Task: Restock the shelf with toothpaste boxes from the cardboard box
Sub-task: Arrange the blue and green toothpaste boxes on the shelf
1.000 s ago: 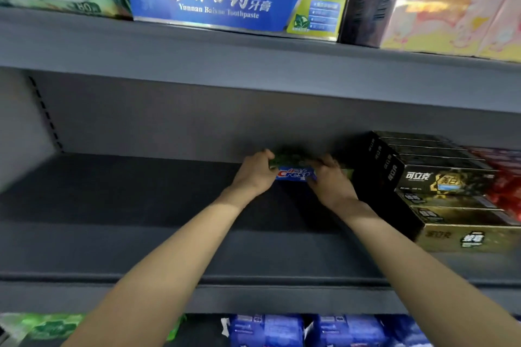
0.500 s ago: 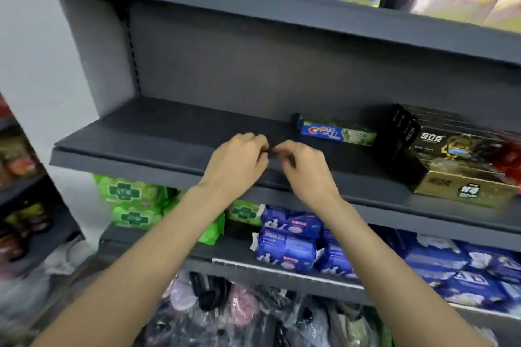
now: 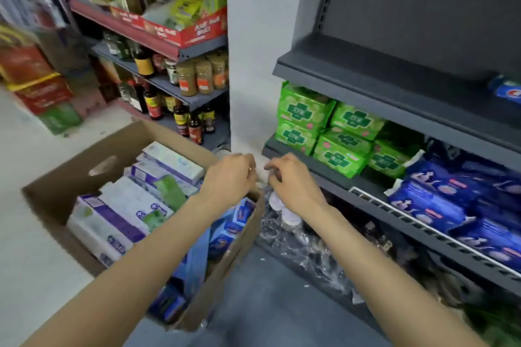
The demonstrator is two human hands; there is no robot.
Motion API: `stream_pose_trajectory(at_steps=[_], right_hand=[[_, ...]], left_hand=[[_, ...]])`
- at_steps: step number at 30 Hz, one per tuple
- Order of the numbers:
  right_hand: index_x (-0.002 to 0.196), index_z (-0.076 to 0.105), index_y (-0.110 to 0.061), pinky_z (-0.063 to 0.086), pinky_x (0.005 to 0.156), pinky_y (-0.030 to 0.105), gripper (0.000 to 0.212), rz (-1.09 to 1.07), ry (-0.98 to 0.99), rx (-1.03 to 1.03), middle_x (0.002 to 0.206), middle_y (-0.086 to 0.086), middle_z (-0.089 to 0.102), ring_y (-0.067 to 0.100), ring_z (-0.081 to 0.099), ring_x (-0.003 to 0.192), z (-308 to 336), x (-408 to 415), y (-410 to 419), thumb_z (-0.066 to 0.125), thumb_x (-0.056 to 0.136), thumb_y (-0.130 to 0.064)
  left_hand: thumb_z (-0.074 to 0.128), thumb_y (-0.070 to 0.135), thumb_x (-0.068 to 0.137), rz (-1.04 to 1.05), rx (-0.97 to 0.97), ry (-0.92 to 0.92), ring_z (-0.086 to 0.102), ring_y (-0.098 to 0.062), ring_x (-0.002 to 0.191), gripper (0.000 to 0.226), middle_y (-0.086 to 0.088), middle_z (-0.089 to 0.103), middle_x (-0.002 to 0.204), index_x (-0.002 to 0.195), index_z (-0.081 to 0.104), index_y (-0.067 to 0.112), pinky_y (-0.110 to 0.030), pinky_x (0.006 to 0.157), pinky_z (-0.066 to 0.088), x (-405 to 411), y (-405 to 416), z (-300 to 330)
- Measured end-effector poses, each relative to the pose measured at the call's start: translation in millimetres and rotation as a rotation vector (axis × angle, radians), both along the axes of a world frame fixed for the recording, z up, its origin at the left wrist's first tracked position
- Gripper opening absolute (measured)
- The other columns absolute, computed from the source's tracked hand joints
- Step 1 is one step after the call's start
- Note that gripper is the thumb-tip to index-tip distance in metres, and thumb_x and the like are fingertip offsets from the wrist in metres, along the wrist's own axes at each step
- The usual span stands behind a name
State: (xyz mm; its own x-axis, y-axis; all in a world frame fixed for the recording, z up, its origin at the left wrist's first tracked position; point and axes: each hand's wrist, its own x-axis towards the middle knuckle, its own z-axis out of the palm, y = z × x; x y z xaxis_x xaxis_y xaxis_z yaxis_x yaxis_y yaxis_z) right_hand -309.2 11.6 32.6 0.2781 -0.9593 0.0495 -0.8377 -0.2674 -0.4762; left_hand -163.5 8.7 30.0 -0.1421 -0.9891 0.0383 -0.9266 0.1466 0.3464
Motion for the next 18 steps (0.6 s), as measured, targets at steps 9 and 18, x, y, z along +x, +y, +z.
stream_pose_trajectory(at_steps=[9, 18], right_hand=[[0.139, 0.039, -0.018, 0.035, 0.105, 0.043, 0.061, -0.042, 0.455, 0.405, 0.142, 0.013, 0.033, 0.033, 0.028, 0.132, -82.8, 110.0, 4.6, 0.062, 0.084, -0.034], [0.136, 0.04, -0.012, 0.034, 0.107, 0.04, 0.074, -0.043, 0.503, 0.507, 0.136, 0.018, 0.02, 0.036, 0.018, 0.13, -104.9, 121.8, 18.3, 0.077, 0.072, -0.02]], left_hand=[[0.054, 0.029, 0.089, -0.166, 0.267, -0.416, 0.021, -0.032, 0.14, 0.058, -0.011, 0.026, 0.151, 0.142, 0.033, 0.017, -0.044, 0.11, 0.023, 146.4, -9.0, -82.0], [0.058, 0.026, 0.09, -0.122, 0.31, -0.51, 0.013, -0.041, 0.14, 0.066, -0.016, 0.02, 0.15, 0.146, 0.024, 0.027, -0.051, 0.112, 0.02, 168.9, -28.9, -125.2]])
